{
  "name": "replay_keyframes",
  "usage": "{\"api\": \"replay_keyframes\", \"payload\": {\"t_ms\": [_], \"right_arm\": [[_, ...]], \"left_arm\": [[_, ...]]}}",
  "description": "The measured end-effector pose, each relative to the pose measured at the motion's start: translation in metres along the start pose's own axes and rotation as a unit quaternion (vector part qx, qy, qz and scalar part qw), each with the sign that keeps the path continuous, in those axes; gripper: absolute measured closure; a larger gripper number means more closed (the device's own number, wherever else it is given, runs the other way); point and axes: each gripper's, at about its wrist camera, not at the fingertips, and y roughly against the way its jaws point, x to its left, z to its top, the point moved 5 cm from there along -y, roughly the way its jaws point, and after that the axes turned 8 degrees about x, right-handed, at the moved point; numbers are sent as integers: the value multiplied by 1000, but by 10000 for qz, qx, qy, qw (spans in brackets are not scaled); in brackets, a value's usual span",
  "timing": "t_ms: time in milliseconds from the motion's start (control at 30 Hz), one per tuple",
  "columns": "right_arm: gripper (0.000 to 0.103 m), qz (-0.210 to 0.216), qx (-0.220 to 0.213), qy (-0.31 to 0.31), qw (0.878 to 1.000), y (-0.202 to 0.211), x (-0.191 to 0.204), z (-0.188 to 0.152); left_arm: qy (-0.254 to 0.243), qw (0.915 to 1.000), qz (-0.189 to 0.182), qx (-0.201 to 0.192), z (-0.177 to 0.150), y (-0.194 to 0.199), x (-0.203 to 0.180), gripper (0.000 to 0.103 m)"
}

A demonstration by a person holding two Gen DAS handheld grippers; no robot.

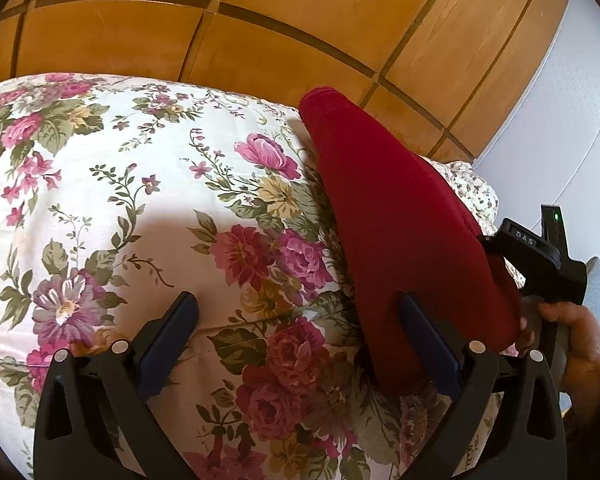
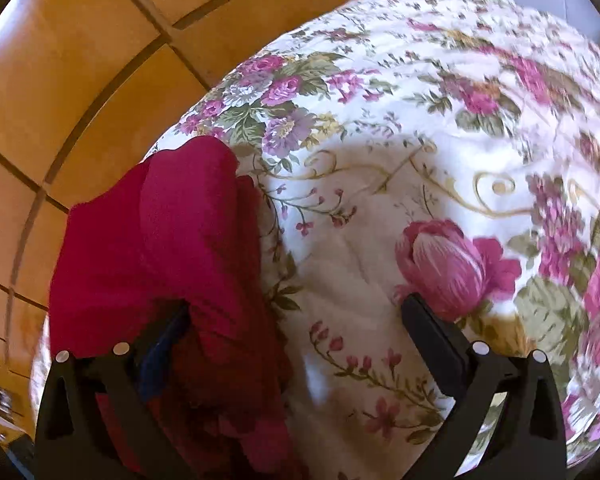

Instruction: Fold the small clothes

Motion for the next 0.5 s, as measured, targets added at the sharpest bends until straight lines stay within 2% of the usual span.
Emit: {"api": "replay_keyframes", "payload": {"t_ms": [133,267,367,433,500], "right_arm": [[2,384,-131,-406,9984,38,0,-21],[2,444,-280,5,9986,70,14,-48],[2,117,-138,449,9988,71,21,-71],[2,-189,-7,454,9988,62,13,-78],[2,-788,-54,295,9964,54,-9,-72]], "left_arm": [[110,9993,-278,-209,-2,9,4,4],[72,9983,-470,-347,-4,15,1,4],[-80,9980,-501,-368,-7,15,-4,4],[-129,9986,-369,-357,-8,14,-6,4],[-159,9995,-176,-203,-7,7,-7,4]]}}
